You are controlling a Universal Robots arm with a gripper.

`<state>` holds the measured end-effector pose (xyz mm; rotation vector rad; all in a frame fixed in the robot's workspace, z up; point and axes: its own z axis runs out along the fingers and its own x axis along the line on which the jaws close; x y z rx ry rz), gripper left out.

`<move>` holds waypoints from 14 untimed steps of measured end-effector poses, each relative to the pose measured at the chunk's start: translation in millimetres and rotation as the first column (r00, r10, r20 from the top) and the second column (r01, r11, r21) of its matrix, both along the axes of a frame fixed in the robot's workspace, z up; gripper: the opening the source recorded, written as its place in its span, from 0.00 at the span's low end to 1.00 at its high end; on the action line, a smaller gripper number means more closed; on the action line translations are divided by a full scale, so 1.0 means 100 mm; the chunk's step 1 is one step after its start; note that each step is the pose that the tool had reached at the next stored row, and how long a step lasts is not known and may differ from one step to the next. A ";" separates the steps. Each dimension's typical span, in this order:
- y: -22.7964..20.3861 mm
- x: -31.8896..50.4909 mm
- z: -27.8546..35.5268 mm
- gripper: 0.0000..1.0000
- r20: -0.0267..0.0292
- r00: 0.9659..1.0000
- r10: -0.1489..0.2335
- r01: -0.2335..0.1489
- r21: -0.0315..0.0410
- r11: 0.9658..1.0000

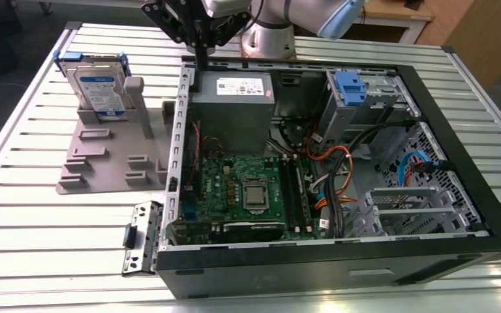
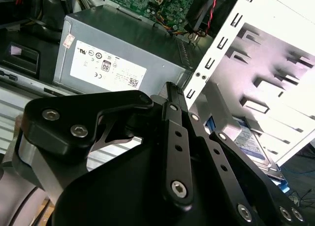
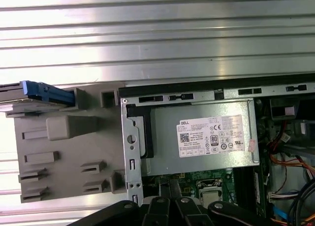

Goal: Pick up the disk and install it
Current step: 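Reach for the disk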

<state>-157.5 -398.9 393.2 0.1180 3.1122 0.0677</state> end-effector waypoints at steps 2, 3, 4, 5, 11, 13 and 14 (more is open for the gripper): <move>0.000 -0.015 0.000 0.10 0.000 1.000 0.000 0.000 0.000 1.000; 0.000 -0.022 -0.001 0.10 0.000 1.000 0.000 0.000 0.000 1.000; 0.000 -0.030 0.000 0.10 0.000 1.000 0.000 0.000 0.000 1.000; 0.000 -0.037 0.000 0.10 0.000 1.000 0.000 0.000 0.000 1.000; 0.000 -0.085 -0.001 0.10 0.000 1.000 0.000 0.000 0.000 1.000; 0.000 -0.100 -0.001 0.10 0.000 1.000 0.000 0.000 0.000 1.000; 0.000 -0.108 -0.002 0.10 0.000 1.000 0.000 0.000 0.000 1.000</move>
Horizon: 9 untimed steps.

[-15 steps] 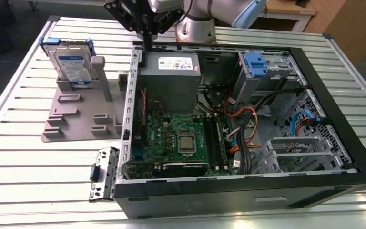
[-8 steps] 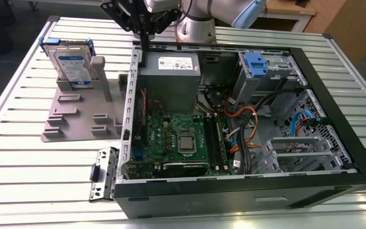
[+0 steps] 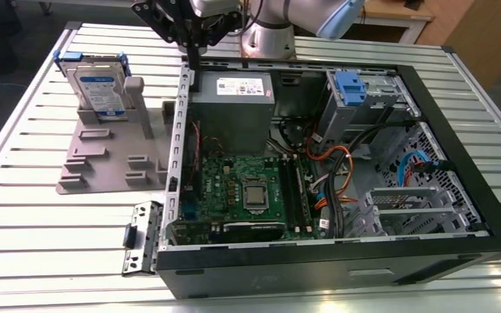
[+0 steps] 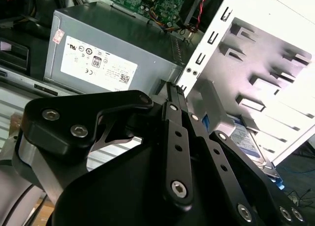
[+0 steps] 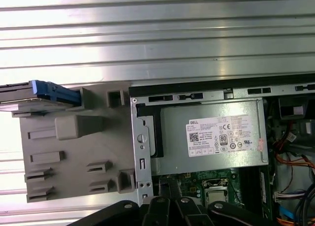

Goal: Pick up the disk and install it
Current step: 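Reach for the disk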

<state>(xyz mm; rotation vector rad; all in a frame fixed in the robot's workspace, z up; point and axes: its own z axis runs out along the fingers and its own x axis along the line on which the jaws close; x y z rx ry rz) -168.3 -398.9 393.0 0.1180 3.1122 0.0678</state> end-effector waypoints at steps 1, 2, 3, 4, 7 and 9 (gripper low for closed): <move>0.000 -0.007 0.000 0.10 0.000 1.000 0.000 0.000 0.000 1.000; 0.000 -0.015 0.000 0.10 0.000 1.000 0.000 0.000 0.000 1.000; 0.000 -0.022 0.000 0.10 0.000 1.000 0.000 0.000 0.000 1.000; 0.000 -0.030 0.000 0.10 0.000 1.000 0.000 0.000 0.000 1.000; 0.000 -0.053 0.000 0.10 0.000 1.000 0.000 0.000 0.000 1.000; 0.000 -0.069 0.000 0.10 0.000 1.000 0.000 0.000 0.000 1.000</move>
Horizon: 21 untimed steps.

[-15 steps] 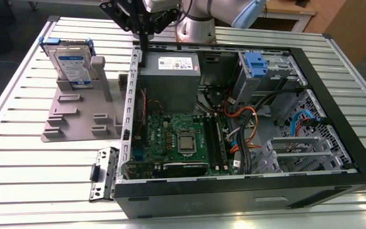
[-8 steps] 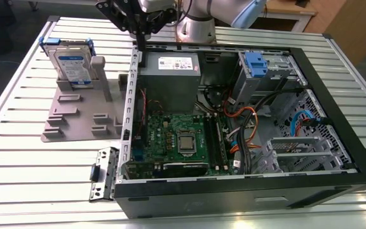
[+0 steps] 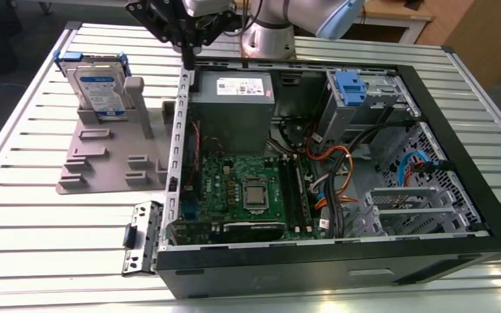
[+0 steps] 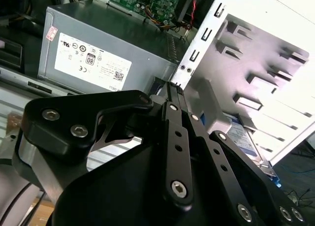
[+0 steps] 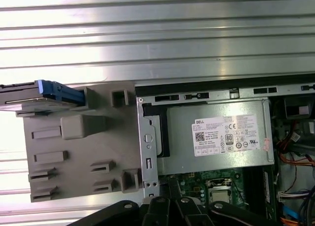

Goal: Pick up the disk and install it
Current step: 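Reach for the disk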

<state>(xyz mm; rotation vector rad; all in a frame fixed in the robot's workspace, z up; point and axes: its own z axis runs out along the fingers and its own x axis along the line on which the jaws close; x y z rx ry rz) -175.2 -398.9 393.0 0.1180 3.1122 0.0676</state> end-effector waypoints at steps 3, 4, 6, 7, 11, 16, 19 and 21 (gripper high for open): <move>0.000 -0.018 0.000 0.10 0.000 1.000 0.000 0.000 0.000 1.000; 0.000 -0.023 0.000 0.10 0.000 1.000 0.000 0.000 0.000 1.000; 0.000 -0.033 0.000 0.10 0.000 1.000 0.000 0.000 0.000 1.000; 0.000 -0.038 0.000 0.10 0.000 1.000 0.000 0.000 0.000 1.000; 0.000 -0.059 -0.001 0.10 0.000 1.000 0.000 0.000 0.000 1.000; 0.000 -0.085 -0.001 0.10 0.000 1.000 0.000 0.000 0.000 1.000; 0.000 -0.099 -0.001 0.10 0.000 1.000 0.000 0.000 0.000 1.000; 0.000 -0.111 -0.001 0.10 0.000 1.000 0.000 0.000 0.000 1.000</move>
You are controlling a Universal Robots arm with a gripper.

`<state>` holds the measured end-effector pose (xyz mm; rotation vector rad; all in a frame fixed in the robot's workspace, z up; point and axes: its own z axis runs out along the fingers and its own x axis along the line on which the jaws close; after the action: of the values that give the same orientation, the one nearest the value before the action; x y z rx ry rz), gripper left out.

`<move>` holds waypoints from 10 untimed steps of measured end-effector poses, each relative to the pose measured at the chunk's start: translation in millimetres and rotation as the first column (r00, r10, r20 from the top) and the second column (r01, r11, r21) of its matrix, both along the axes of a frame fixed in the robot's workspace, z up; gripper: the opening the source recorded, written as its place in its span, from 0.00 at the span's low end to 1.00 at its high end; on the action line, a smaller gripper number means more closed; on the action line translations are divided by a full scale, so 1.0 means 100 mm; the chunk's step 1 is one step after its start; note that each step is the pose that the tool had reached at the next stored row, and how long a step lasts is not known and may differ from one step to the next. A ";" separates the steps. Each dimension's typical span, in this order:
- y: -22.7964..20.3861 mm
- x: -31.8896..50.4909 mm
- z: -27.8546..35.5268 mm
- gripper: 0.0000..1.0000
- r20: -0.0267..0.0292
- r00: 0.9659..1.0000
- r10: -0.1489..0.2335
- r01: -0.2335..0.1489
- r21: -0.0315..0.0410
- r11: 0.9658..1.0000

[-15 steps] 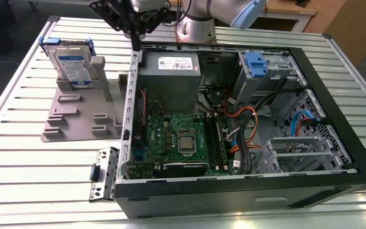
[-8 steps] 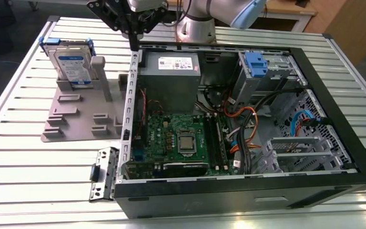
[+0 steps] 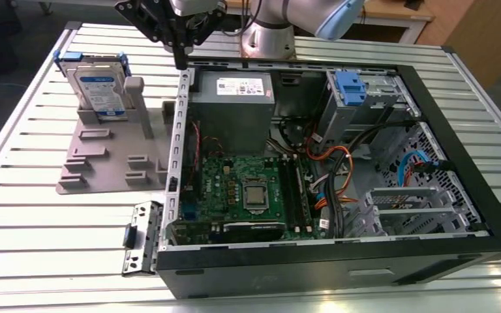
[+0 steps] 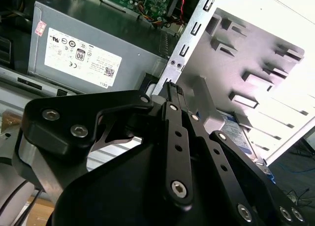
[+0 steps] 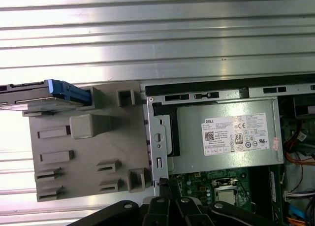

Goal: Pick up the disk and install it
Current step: 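Reach for the disk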

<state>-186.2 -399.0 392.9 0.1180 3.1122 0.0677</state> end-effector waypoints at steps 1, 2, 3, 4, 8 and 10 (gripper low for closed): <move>0.000 -0.005 0.000 0.10 0.000 1.000 0.000 0.000 0.000 1.000; 0.000 -0.011 0.000 0.10 0.000 1.000 0.000 0.000 0.000 1.000; 0.000 -0.016 0.000 0.10 0.000 1.000 0.000 0.000 0.000 1.000; 0.000 -0.022 0.000 0.10 0.000 1.000 0.000 0.000 0.000 1.000; 0.000 -0.044 0.000 0.10 0.000 1.000 0.000 0.000 0.000 1.000; 0.000 -0.054 0.000 0.10 0.000 1.000 0.000 0.000 0.000 1.000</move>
<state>-191.6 -398.9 392.9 0.1179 3.1122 0.0677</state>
